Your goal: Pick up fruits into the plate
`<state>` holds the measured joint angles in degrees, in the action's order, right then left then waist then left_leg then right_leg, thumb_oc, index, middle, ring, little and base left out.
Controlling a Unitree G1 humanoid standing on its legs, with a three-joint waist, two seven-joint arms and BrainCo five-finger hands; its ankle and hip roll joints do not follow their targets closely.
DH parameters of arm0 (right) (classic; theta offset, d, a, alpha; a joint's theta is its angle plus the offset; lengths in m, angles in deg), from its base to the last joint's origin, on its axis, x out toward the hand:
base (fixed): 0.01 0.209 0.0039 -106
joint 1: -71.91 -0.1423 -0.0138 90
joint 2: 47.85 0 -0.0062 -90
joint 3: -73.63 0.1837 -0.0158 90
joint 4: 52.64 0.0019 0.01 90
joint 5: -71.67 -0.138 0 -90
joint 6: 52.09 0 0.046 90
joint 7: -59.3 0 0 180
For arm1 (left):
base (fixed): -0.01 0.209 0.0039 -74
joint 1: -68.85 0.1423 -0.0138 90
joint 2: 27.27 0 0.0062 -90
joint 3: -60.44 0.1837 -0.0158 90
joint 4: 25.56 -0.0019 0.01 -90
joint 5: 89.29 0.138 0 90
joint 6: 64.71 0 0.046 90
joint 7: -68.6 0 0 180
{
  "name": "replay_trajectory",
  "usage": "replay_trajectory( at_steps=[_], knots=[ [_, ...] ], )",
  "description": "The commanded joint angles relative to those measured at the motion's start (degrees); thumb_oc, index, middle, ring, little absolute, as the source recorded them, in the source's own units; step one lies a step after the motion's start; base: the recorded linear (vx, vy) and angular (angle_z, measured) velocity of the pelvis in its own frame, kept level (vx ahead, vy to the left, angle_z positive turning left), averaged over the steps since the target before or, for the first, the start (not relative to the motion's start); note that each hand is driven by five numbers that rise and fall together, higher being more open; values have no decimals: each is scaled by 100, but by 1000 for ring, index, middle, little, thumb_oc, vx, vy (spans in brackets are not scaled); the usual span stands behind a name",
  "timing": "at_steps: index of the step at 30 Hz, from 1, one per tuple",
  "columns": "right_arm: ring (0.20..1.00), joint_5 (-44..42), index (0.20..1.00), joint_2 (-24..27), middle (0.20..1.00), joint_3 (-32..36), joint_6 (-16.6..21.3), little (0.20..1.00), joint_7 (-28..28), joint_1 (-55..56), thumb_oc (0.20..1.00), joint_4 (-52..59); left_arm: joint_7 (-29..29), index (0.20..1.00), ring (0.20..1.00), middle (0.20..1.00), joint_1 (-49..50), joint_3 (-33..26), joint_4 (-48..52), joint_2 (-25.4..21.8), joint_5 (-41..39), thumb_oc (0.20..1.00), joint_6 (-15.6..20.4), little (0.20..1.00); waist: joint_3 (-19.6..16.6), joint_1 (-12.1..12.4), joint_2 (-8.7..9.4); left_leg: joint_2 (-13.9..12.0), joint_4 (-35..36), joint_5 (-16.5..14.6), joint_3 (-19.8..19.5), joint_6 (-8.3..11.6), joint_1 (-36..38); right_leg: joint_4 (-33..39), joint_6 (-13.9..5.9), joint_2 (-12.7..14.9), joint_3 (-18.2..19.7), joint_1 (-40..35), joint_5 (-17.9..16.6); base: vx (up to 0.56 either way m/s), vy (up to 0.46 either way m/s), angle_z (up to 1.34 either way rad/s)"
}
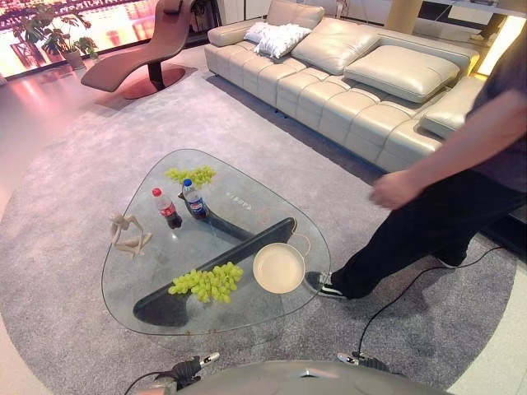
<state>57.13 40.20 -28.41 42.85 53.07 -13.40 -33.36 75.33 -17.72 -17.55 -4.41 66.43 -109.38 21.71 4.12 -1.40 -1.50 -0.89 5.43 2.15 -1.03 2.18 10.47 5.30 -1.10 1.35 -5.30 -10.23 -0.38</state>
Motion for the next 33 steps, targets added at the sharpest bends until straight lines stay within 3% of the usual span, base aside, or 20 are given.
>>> replay_trajectory(
  at_steps=[1, 23, 33],
  knots=[
    [1000, -65, 1000, -157, 1000, -33, 57, 1000, 72, -484, 1000, -204, -34, 1000, 1000, 1000, -369, 252, -181, 101, 130, 1000, 179, 1000, 296, 99, 39, 330, -47, -897, 182, -360, 246, -305, -255, 146, 254, 19, 334, 0, 0, 0],
    [1000, -27, 1000, -158, 1000, -65, 111, 1000, -3, -446, 1000, -212, -510, 1000, 1000, 1000, -413, 180, -318, 121, 246, 1000, 7, 1000, 312, 91, 105, 321, -43, -876, 185, -343, 175, -250, -278, 124, 269, 60, 281, 0, 0, 0],
    [1000, -37, 1000, -115, 1000, -169, 94, 1000, 8, -473, 1000, -173, -1010, 1000, 1000, 1000, -509, 319, -151, 64, 732, 1000, 398, 1000, 420, 87, 100, 299, -43, -809, 204, -325, 55, -267, -284, 103, 307, 184, 256, 0, 0, 0]
  ],
)
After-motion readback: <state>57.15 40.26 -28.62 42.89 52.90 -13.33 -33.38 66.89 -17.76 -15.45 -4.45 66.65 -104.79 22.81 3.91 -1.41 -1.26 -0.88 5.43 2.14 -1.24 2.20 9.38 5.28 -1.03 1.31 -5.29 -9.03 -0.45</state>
